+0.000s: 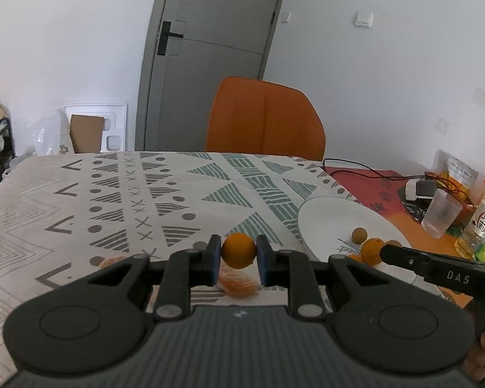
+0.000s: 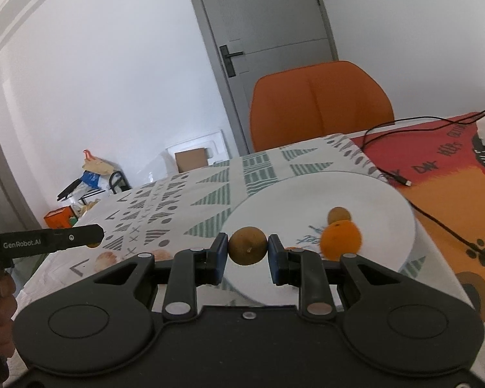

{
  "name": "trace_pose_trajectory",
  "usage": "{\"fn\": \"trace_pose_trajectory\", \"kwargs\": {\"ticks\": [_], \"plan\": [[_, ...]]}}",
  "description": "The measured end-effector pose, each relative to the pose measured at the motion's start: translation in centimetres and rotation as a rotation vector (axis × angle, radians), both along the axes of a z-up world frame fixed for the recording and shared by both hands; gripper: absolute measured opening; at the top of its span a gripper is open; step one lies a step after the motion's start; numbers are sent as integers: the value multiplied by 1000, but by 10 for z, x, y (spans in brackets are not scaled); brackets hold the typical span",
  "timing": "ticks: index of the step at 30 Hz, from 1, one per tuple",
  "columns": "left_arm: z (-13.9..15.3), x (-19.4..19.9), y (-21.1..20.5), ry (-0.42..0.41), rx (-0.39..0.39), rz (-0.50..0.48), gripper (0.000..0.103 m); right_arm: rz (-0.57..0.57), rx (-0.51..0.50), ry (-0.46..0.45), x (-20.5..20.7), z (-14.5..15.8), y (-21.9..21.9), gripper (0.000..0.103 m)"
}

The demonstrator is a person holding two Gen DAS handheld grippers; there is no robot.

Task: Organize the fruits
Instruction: 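Carry the small orange and brown fruit over the white plate and open both tools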

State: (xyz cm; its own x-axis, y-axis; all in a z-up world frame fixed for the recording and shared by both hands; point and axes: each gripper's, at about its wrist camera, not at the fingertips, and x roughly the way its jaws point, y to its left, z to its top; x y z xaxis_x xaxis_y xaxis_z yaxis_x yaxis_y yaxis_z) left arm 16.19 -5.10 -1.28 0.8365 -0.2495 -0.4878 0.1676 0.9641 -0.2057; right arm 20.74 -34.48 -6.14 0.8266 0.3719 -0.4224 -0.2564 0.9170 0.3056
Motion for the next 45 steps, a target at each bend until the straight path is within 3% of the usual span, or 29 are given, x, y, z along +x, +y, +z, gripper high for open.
{"fn": "trace_pose_trajectory", "kwargs": {"ticks": [22,25,39,45], "plan": [[-15,55,-69,53,43,-117,22,-129,-5,45,32,-19,-60,25],[-16,61,-80,60,48,-138,22,-152,-6,26,33,-18,-68,31],[-12,70,-123,51,66,-229,22,-147,-2,29,21,-9,-83,31],[-7,65,-116,51,73,-200,39,-139,4,31,19,-7,-80,31]]}}
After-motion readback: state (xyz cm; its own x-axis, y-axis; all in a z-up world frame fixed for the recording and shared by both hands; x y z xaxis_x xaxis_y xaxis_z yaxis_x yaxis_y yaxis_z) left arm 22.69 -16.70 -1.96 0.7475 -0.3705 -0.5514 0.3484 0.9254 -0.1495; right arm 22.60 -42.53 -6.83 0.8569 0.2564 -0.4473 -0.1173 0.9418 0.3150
